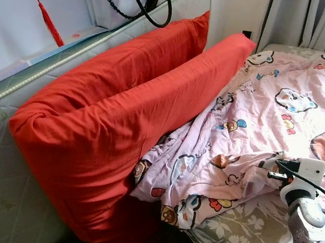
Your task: Clean up the room
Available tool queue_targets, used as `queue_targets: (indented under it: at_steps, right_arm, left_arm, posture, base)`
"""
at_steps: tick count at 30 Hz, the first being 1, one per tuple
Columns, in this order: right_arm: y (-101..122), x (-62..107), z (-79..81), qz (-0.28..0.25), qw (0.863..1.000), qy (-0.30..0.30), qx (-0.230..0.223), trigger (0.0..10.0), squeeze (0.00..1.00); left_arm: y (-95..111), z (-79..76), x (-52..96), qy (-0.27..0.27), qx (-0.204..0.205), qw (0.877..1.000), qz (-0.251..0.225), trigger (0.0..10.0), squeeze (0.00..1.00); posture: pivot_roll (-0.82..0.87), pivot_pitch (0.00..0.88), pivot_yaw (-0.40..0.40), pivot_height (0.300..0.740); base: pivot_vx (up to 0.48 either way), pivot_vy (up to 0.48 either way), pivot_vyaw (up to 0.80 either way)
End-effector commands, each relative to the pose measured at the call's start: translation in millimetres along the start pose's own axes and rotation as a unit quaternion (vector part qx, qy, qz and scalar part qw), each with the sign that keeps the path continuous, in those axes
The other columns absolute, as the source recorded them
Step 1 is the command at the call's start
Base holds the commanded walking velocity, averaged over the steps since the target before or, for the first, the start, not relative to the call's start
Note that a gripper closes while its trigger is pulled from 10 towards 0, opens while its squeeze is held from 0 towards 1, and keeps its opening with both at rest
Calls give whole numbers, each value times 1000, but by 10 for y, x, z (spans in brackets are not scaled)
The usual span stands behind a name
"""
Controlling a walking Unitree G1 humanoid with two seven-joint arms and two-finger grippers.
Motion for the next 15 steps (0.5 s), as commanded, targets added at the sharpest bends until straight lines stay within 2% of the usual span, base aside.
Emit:
queue_targets:
  at_steps: [1, 15]
  right_arm:
    - [24, 12, -32, -9, 1000, -6, 2, 10000, 0]
    - [70, 5, -80, -19, 1000, -21, 5, 10000, 0]
  left_arm:
    - [-103, 28, 28, -1, -6, 1000, 20, 10000, 0]
    - [-141, 62, 46, -1, -6, 1000, 23, 10000, 0]
  posture:
    - [51, 26, -47, 740]
    - [55, 34, -43, 740]
  base:
    - [0, 0, 0]
    - [0, 0, 0]
Point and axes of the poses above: a point about 5 cm out from each wrist's last joint towards the gripper, its own x axis pointing back from the gripper into the wrist, its own y axis along the axis of the wrist's last joint, z = x × y, the point moved 3 cm from there along -x, pointing out of the wrist towards the gripper, and after that the axes turned 7 degrees about -x, right-handed, at the moved point
